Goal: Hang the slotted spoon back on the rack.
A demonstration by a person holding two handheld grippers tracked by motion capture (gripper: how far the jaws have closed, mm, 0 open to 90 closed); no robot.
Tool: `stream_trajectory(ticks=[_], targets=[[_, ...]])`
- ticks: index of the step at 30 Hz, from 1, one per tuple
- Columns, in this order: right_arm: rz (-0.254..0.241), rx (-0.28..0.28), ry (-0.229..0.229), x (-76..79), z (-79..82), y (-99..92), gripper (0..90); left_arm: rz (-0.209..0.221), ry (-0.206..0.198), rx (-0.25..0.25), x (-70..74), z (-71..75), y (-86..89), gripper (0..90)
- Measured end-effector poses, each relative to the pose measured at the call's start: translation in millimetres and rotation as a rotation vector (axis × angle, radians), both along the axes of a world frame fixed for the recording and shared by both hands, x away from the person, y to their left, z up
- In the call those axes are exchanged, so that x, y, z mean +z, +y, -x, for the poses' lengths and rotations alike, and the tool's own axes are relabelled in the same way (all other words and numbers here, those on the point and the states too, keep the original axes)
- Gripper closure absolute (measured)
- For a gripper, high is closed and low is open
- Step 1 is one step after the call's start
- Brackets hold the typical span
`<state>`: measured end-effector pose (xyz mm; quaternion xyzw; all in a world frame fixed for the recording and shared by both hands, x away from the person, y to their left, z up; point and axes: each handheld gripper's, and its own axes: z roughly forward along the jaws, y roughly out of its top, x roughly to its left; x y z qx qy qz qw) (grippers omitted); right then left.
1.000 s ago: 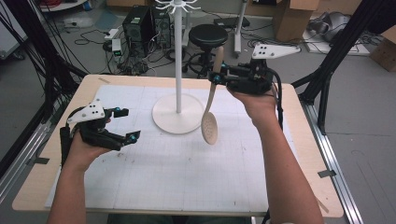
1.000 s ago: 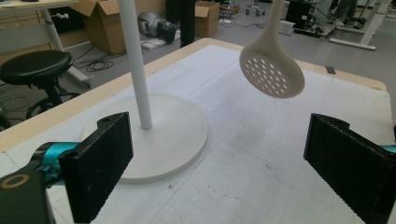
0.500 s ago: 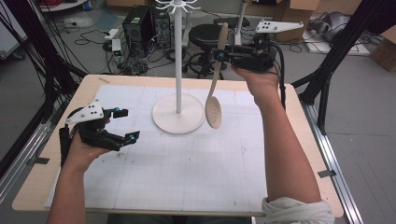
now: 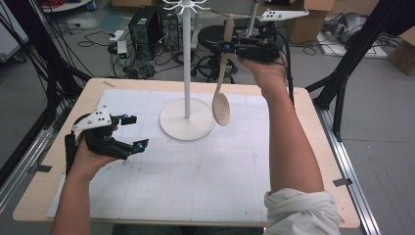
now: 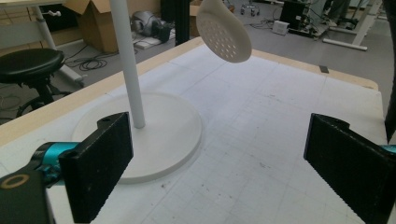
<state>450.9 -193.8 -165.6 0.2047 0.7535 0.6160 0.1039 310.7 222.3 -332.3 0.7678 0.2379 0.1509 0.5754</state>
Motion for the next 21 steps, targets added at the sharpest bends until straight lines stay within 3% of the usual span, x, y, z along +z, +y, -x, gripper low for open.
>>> stream_trajectory(ticks=[11,21], targets=[[0.059,-0.035,0.019,9.7,-24.2,15.1,67.9,0.012,-0.005,-0.001,1.2,1.3,1.1,8.7],[0.077,-0.047,0.026,14.7,-34.9,22.5,67.9,0.000,-0.001,-0.014,0.3,0.5,-1.5,8.7]])
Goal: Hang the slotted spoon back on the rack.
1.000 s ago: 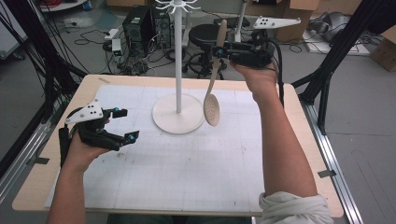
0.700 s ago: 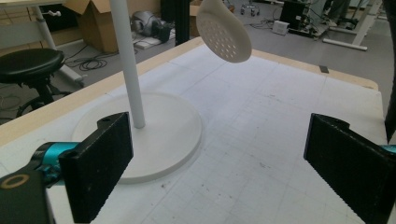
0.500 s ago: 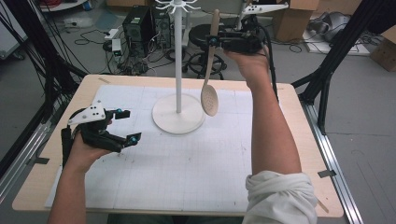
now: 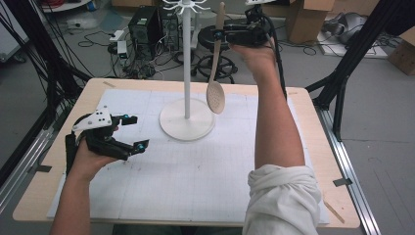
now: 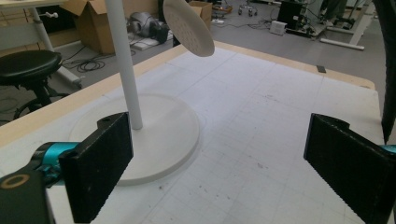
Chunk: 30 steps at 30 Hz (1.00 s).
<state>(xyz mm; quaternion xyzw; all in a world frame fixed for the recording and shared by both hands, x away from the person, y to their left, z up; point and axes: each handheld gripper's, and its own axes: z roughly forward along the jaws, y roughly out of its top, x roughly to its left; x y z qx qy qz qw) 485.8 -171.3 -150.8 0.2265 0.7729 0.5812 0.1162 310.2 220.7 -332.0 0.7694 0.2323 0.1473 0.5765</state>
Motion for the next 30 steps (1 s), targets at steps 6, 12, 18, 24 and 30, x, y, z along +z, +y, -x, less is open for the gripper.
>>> stream_trajectory(ticks=[6,12,18,24,30], targets=[[0.027,0.004,0.004,0.5,-4.1,11.1,67.9,0.002,-0.001,0.001,0.2,0.6,-0.5,8.7],[0.028,0.002,0.012,-2.9,-8.4,15.8,67.9,0.002,-0.003,0.000,0.6,0.9,-0.2,8.7],[0.025,0.011,0.007,-0.8,-8.5,19.3,67.9,0.001,-0.001,-0.001,0.2,0.6,-0.6,8.7],[0.060,0.025,0.008,2.5,-9.0,28.8,67.9,0.002,0.000,-0.001,0.4,0.6,-0.4,8.7],[0.084,0.033,0.011,0.6,-9.5,36.5,67.9,0.001,0.000,-0.003,0.3,0.7,-0.5,8.7]])
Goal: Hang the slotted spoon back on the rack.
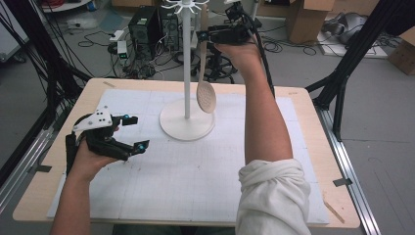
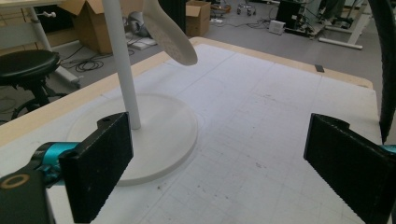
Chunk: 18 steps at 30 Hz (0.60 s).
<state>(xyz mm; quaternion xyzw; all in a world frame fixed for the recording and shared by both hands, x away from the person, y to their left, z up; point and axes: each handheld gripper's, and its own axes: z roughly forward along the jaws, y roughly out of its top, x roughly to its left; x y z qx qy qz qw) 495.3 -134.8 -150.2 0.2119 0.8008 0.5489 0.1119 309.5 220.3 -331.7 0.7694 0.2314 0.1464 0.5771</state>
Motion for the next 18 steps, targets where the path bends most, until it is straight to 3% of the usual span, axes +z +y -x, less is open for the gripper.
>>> stream_trajectory(ticks=[9,10,11,13,18], targets=[[0.028,-0.010,0.003,-2.1,-1.9,6.7,66.9,-0.001,0.003,0.002,-0.6,-0.6,0.3,8.7],[0.007,-0.032,-0.009,-3.0,-1.4,6.6,55.7,-0.002,0.003,0.002,-0.7,-0.8,0.2,8.7],[0.007,-0.032,-0.009,-3.0,-1.4,6.6,55.7,-0.003,0.005,0.001,-0.9,-0.9,0.0,8.7],[0.012,-0.052,-0.019,-3.9,0.7,5.8,46.0,-0.007,0.008,-0.002,-1.5,-1.0,-1.1,8.7],[0.005,-0.064,-0.032,-8.9,8.9,0.8,42.3,-0.012,0.007,-0.002,-2.4,-1.3,-2.8,8.7]])
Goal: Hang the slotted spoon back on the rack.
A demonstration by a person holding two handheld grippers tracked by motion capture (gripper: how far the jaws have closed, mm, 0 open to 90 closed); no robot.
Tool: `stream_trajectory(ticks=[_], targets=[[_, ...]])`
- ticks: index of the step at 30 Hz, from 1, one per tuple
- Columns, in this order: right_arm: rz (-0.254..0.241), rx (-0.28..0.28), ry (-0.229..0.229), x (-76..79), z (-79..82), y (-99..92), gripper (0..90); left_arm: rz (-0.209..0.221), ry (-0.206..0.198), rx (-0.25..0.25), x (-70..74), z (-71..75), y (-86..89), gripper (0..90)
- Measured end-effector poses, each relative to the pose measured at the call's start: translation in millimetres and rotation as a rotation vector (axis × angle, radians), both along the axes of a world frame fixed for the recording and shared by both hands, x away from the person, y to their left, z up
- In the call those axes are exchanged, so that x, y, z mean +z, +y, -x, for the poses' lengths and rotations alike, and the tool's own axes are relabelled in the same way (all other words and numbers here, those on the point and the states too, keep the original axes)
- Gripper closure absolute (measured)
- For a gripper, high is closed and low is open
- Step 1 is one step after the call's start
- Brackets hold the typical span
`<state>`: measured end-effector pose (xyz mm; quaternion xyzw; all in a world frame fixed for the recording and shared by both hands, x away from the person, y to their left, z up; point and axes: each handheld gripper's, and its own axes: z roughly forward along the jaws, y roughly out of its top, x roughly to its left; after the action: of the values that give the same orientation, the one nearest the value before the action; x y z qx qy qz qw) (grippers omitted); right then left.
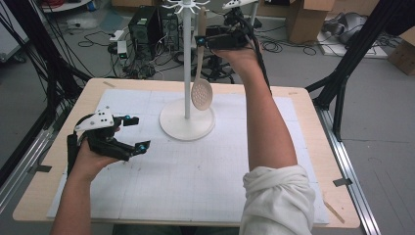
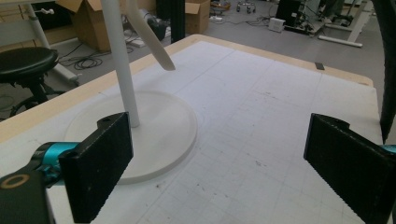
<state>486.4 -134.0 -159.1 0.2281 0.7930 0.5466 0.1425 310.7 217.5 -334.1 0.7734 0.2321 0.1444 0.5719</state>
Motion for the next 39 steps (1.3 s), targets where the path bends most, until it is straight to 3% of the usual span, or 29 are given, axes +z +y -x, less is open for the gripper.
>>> stream_trajectory(ticks=[11,25,39], targets=[[-0.021,0.022,-0.018,-15.2,28.6,-26.7,38.2,-0.006,0.011,0.004,-2.8,-1.8,-0.7,8.7],[-0.134,0.051,-0.056,-35.4,66.9,-61.1,31.6,0.017,0.018,0.010,-3.4,-2.5,4.7,8.7],[-0.179,0.041,-0.091,-58.5,102.2,-91.9,29.4,0.012,0.031,0.014,-7.4,-3.9,5.4,8.7]])
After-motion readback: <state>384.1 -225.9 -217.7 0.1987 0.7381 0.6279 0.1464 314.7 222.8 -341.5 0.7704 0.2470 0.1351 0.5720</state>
